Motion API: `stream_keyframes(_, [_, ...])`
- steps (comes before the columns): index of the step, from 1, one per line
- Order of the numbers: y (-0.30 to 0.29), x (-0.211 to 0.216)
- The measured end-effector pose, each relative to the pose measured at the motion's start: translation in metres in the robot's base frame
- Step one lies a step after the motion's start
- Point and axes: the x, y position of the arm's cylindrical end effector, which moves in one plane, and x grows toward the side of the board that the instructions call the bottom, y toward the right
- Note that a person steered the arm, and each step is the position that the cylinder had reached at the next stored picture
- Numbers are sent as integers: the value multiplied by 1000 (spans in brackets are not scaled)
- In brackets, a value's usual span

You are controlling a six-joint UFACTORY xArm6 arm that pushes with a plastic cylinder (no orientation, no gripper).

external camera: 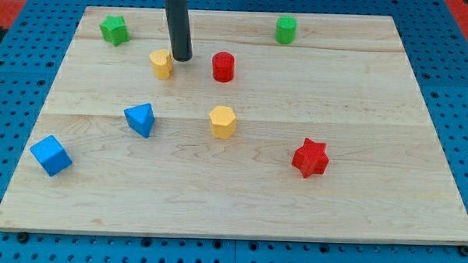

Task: Slightly push red star downwards of the board

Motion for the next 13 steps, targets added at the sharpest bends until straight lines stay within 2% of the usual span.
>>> stream_keyframes(3, [91, -16])
stream_keyframes(4, [200, 13])
stream_keyframes(5, [224, 78])
stream_keyframes(6, [208, 129])
stream_keyframes(8, [204, 143])
stream_keyframes(10, [213, 190])
stream_keyframes(11, [213, 191])
stream_keyframes(13, [198, 253])
